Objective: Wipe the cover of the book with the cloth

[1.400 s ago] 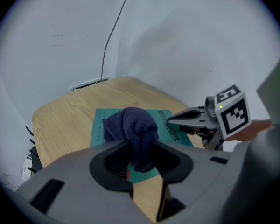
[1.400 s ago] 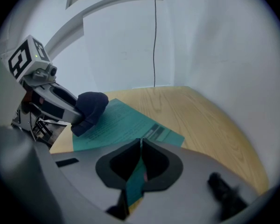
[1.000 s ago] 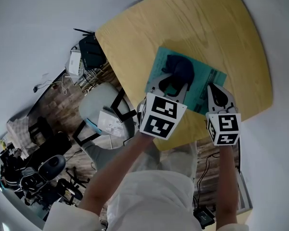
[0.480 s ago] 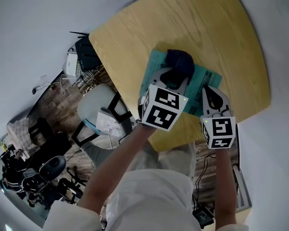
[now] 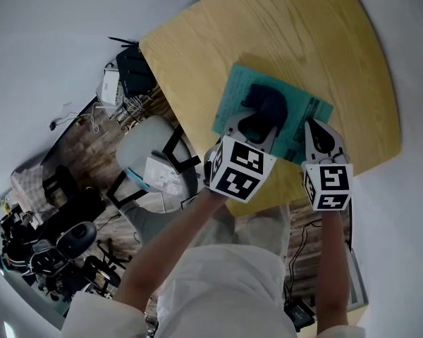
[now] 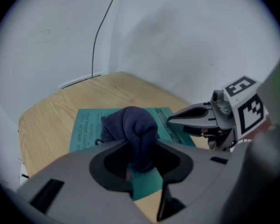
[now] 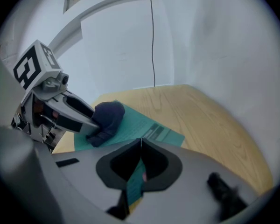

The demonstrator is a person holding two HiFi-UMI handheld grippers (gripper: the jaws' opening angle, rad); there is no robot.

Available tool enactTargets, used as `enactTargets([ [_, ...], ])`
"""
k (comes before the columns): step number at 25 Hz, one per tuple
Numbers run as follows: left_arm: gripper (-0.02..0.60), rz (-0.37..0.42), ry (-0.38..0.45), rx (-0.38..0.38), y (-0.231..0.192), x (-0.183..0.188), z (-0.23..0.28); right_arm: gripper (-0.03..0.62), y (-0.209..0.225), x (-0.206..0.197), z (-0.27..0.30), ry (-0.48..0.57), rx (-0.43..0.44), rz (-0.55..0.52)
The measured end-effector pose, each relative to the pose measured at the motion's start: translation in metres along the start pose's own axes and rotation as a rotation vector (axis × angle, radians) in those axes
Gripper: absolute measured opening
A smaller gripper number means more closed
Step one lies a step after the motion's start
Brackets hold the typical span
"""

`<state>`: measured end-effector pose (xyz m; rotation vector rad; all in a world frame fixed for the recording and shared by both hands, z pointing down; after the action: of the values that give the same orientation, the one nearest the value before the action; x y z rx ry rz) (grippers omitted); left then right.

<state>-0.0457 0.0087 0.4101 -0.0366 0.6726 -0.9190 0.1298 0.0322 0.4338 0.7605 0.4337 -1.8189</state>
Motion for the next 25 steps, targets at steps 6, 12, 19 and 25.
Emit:
enactTargets([
  [6,0.143,-0.009,-0.012,-0.008,0.014,-0.024,-0.013,0.032,-0.001,0.000,0.000,0.006,-0.010,0.001],
  [12,0.143,-0.004,-0.035,-0.018,0.027,-0.046,-0.025,0.032,-0.002,-0.002,0.000,0.014,-0.015,0.015],
  [19,0.143,0.014,-0.068,-0.017,0.036,-0.060,-0.034,0.034,0.003,0.000,-0.002,-0.012,0.031,0.052],
  [25,0.143,0.030,-0.033,-0.053,0.051,-0.044,-0.041,0.034,0.024,0.008,-0.018,0.027,0.014,0.097],
])
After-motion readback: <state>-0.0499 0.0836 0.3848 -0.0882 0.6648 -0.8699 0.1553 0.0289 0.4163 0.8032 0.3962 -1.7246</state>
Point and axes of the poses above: the fingertips, and each gripper's own axes: z forward along the fingers, y to its right, x out of its top, the point moved 10 cm from there along -z, backward along the fingers, and after that the axes turned 6 degrees about -x, right-handed, at the moved point
